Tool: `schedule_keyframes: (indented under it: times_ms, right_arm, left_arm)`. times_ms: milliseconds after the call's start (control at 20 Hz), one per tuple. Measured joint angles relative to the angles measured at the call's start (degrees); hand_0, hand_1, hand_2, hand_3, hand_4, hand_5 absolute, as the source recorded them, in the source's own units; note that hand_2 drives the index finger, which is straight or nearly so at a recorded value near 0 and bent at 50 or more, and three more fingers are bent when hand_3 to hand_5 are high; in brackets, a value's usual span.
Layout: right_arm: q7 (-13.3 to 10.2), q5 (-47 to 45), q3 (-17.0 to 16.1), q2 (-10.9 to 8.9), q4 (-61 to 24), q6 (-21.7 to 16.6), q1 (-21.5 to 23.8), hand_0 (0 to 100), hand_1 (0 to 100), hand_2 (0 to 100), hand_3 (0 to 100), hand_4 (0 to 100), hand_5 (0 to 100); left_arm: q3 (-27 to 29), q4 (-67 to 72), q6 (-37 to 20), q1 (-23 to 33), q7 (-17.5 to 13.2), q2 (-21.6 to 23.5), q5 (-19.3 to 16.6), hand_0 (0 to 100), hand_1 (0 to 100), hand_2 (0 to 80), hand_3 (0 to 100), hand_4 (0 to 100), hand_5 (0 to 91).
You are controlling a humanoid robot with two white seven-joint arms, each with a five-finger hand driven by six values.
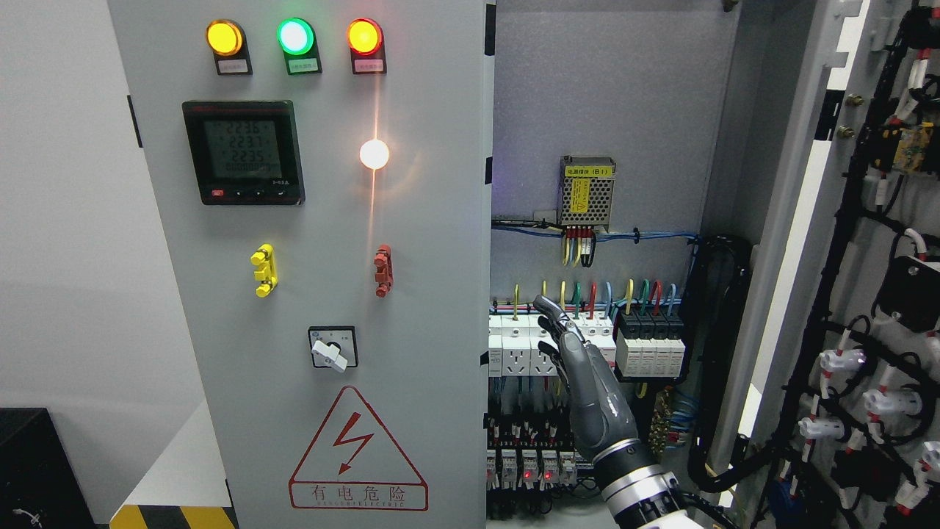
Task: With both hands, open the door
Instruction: 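Raise the right hand into the cabinet opening beside the indicator-light door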
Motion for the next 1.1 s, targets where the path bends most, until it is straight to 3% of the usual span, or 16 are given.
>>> schedule_keyframes:
  times_ms: [651, 1102]
  right_arm:
    - [0.46, -8.67, -0.27, 0.03, 3.65, 4.7, -4.72, 0, 0, 0, 0, 0, 0]
    - [4.23, -12.88, -0.74, -1.3, 6.26, 5.83, -7.62, 0, 0, 0, 0, 0, 0]
  left_arm:
    - [0.03, 0.0, -0.23, -0.04, 0.37, 0.11, -0.04, 0, 0, 0.0, 0, 0, 0.0]
    - [0.06, 0.0, 0.14, -0.09, 0.48, 0.09, -0.06, 0, 0, 0.0, 0, 0, 0.0]
